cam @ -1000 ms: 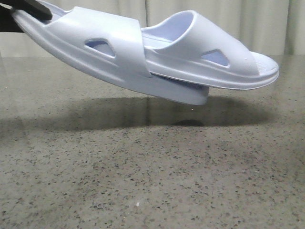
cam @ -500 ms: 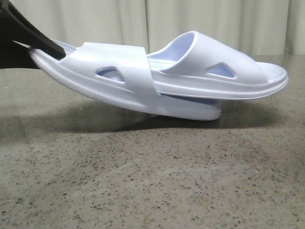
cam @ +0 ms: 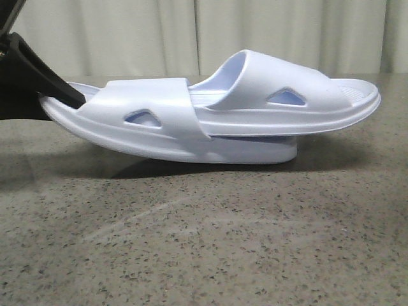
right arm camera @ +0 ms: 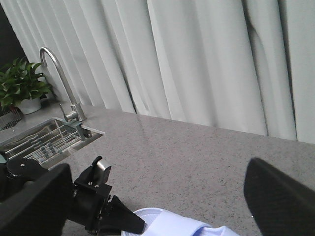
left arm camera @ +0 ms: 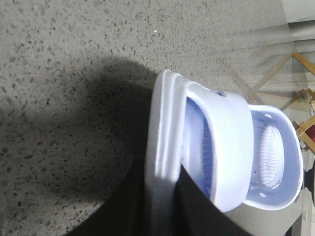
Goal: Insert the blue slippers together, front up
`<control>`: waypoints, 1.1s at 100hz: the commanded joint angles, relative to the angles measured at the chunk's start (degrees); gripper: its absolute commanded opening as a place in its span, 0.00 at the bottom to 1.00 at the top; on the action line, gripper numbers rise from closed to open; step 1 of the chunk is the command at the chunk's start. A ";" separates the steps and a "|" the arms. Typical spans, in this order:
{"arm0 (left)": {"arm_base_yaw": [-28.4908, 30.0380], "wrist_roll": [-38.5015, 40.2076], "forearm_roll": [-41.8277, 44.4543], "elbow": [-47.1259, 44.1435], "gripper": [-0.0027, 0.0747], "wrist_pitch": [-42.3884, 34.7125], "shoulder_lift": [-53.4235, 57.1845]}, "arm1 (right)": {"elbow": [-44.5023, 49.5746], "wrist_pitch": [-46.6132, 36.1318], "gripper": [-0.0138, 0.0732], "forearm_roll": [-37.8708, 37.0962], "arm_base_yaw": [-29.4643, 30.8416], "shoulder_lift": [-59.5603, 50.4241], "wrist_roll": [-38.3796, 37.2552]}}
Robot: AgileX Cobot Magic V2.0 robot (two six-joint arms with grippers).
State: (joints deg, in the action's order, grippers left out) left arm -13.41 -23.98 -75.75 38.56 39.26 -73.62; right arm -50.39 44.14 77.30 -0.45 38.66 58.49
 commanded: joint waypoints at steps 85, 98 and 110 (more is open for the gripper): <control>0.16 -20.03 -2.23 2.13 0.46 -16.22 0.99 | -1.80 0.15 0.87 2.33 0.24 -0.17 1.08; 0.16 -28.89 -2.23 2.13 0.46 -23.22 1.60 | -1.80 -0.20 0.87 1.86 0.24 -0.17 1.08; 0.16 -33.78 -2.23 2.13 0.46 -28.34 5.05 | -1.80 -2.70 0.87 -0.32 0.24 -0.17 1.08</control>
State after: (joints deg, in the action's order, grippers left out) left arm -13.41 -53.46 -76.20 38.56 15.13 -72.70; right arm -50.39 44.98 76.00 -0.45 38.66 58.49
